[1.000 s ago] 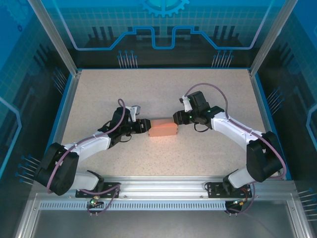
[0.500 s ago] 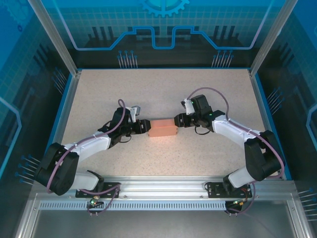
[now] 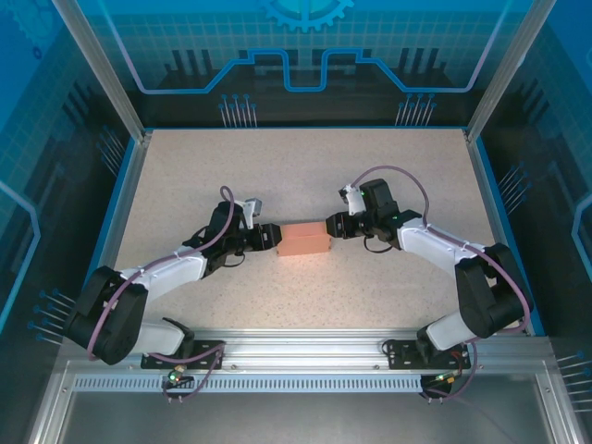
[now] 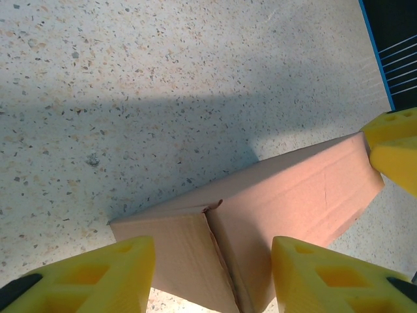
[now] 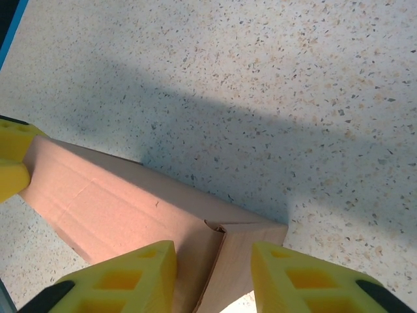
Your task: Fold the paper box
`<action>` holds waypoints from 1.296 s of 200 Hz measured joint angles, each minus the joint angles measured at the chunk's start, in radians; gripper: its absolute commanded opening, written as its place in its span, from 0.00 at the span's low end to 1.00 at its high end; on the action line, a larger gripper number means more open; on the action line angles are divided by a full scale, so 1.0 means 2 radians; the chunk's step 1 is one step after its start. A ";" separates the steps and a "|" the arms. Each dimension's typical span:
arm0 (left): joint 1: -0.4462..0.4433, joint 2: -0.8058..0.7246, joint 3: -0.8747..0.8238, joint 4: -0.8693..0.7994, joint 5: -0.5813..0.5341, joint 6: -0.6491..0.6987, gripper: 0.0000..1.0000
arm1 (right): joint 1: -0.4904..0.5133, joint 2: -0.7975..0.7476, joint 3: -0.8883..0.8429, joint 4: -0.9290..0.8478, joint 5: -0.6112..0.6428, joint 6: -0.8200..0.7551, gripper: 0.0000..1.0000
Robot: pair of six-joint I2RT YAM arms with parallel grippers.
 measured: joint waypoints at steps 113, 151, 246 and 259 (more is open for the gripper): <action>0.000 0.000 0.000 0.000 0.000 0.000 0.51 | 0.000 0.000 0.029 -0.043 -0.023 0.012 0.51; 0.000 0.000 0.000 -0.001 0.000 0.000 0.54 | 0.000 0.014 0.021 -0.041 -0.034 0.014 0.49; 0.000 0.000 0.000 -0.002 0.000 0.000 0.54 | 0.000 0.017 0.013 -0.018 -0.044 0.021 0.61; 0.000 0.000 0.000 -0.002 0.000 0.000 0.54 | 0.000 0.017 0.014 -0.019 -0.048 0.027 0.67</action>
